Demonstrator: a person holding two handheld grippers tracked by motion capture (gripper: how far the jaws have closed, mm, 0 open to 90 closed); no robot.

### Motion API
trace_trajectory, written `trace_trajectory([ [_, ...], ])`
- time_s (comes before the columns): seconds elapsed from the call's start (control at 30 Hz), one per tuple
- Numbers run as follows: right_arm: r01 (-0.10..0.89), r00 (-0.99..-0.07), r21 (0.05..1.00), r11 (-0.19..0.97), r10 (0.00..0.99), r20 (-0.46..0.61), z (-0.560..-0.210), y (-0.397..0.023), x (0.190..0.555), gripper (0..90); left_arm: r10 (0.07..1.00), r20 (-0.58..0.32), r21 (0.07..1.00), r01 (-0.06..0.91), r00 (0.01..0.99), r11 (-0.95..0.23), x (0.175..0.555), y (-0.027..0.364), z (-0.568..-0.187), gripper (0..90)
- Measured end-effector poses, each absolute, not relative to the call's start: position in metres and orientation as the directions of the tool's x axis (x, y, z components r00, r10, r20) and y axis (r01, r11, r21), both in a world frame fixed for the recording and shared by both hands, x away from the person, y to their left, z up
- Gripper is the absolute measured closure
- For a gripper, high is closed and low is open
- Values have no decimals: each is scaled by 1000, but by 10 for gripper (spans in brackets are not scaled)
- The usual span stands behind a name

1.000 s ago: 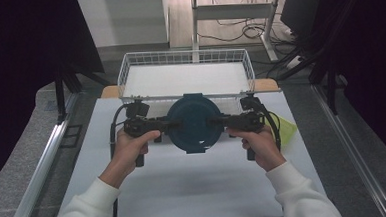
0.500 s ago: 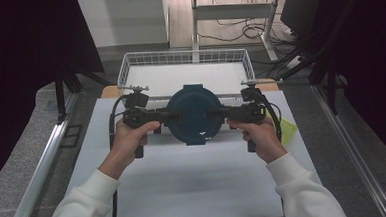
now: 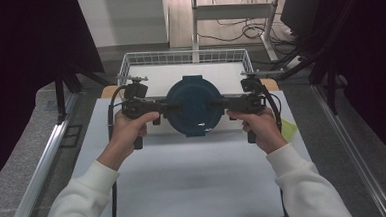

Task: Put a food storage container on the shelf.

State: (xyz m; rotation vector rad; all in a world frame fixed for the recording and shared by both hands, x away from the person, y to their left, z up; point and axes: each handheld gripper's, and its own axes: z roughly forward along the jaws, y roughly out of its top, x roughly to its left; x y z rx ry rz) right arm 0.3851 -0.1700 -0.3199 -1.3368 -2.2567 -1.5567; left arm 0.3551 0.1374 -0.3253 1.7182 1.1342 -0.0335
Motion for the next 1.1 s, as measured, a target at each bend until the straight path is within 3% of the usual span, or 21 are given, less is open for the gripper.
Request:
trace_trajectory([
  [1.1, 675, -634, 729, 110, 593, 497, -287, -162, 434, 377, 666, -494, 739, 673, 559, -17, 402, 145, -295, 374],
])
